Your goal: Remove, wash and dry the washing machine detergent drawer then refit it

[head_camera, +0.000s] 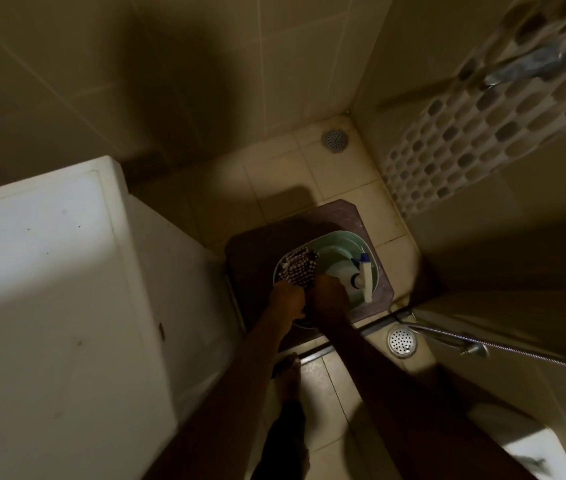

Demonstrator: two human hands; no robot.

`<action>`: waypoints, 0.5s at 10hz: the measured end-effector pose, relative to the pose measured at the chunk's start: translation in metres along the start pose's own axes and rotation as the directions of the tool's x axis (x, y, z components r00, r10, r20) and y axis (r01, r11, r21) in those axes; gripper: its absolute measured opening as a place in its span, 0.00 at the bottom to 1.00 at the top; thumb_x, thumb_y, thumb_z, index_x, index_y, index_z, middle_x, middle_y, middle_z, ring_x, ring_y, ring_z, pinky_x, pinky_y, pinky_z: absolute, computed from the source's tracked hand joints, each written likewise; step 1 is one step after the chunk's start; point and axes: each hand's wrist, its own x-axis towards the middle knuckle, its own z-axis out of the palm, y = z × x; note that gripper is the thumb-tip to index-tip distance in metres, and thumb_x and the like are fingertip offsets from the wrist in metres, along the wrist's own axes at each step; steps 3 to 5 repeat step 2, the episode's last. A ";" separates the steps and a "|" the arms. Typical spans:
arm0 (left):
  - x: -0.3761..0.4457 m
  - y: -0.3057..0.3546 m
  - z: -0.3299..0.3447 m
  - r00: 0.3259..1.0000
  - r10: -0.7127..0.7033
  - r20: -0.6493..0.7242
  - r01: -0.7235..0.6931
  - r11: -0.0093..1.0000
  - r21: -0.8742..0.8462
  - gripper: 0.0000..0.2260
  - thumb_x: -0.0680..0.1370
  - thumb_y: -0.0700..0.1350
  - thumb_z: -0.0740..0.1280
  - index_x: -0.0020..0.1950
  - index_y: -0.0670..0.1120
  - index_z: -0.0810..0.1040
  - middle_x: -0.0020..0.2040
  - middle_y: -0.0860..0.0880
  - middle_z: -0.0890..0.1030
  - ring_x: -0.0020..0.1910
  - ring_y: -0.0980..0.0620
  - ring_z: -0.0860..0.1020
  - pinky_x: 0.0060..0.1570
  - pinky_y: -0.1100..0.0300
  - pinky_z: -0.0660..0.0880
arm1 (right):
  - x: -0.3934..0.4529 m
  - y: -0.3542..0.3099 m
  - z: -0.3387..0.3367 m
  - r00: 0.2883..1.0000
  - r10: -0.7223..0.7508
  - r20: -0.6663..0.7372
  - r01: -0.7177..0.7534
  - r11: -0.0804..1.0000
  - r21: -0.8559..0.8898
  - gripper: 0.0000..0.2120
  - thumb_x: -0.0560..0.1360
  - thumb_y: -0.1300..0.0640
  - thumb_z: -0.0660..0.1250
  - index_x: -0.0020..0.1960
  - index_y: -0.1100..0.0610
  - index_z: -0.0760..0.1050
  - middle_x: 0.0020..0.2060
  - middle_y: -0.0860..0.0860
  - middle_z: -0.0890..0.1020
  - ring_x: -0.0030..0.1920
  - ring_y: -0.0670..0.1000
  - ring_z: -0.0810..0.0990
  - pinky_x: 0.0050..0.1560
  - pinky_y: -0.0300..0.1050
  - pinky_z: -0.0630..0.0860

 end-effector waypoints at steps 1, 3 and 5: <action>-0.017 0.002 0.009 0.999 -0.037 -0.034 0.034 0.996 -0.084 0.17 0.86 0.41 0.58 0.74 0.37 0.68 0.68 0.36 0.74 0.66 0.36 0.75 0.63 0.44 0.77 | -0.002 0.001 0.000 0.995 -0.083 0.053 0.087 0.992 -0.087 0.13 0.86 0.57 0.60 0.62 0.63 0.78 0.58 0.58 0.84 0.57 0.57 0.84 0.53 0.45 0.79; -0.026 -0.004 0.008 0.993 0.009 -0.117 -0.016 0.998 -0.064 0.17 0.86 0.44 0.58 0.73 0.37 0.69 0.66 0.36 0.76 0.63 0.37 0.77 0.63 0.45 0.77 | -0.013 0.002 -0.001 0.988 -0.124 0.090 0.128 0.991 -0.040 0.12 0.85 0.58 0.61 0.64 0.63 0.77 0.59 0.59 0.83 0.59 0.59 0.83 0.58 0.51 0.81; -0.026 -0.004 0.008 0.993 0.009 -0.117 -0.016 0.998 -0.064 0.17 0.86 0.44 0.58 0.73 0.37 0.69 0.66 0.36 0.76 0.63 0.37 0.77 0.63 0.45 0.77 | -0.013 0.002 -0.001 0.988 -0.124 0.090 0.128 0.991 -0.040 0.12 0.85 0.58 0.61 0.64 0.63 0.77 0.59 0.59 0.83 0.59 0.59 0.83 0.58 0.51 0.81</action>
